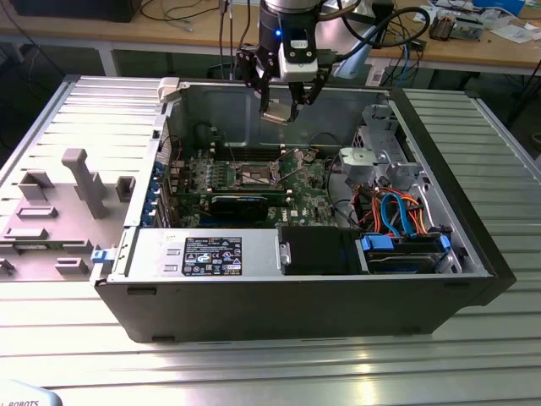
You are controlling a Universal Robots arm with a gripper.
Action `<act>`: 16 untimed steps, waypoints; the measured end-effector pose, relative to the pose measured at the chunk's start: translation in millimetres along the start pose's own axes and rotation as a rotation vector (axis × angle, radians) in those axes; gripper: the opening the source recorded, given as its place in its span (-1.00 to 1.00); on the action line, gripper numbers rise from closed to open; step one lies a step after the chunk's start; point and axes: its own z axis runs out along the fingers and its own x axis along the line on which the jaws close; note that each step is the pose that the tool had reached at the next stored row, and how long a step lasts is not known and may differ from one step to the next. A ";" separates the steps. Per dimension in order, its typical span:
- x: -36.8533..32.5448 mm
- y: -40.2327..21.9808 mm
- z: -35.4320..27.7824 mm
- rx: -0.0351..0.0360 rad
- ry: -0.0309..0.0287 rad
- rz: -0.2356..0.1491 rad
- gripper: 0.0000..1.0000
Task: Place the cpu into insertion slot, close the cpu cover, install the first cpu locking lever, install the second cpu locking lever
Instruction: 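Place the cpu into insertion slot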
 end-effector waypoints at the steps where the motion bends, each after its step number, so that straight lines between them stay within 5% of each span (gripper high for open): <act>1: 0.0 0.0 0.0 0.0000 -0.0001 0.001 0.08; 16: 0.0 0.0 0.5 -0.0004 -0.0018 0.020 0.08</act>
